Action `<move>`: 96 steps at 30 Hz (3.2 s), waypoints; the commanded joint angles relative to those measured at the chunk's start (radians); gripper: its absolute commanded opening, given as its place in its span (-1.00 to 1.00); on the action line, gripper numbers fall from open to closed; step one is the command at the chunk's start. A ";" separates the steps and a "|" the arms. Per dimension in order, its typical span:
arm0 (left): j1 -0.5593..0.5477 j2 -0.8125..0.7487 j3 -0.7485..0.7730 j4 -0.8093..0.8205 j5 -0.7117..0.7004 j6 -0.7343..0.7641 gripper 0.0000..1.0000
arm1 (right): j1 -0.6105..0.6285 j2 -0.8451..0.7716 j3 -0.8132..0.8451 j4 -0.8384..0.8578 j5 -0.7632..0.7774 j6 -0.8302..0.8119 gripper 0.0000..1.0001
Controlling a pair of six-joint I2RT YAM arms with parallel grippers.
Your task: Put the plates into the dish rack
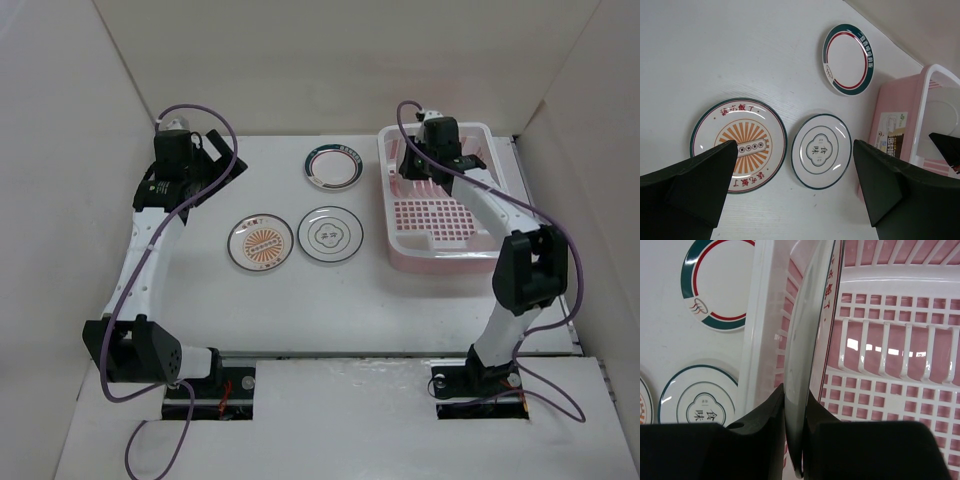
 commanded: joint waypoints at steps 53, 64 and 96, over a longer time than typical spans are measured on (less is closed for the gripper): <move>0.073 0.049 -0.276 0.073 -0.002 -0.014 1.00 | -0.043 -0.269 0.092 -0.063 -0.038 -0.024 1.00; 0.092 -0.002 -0.621 0.277 0.136 -0.170 1.00 | -0.021 -0.339 0.132 0.086 -0.687 -0.070 1.00; 0.101 -0.007 -0.887 0.553 -0.008 -0.399 -0.25 | 0.008 -0.348 0.132 0.114 -0.710 -0.080 1.00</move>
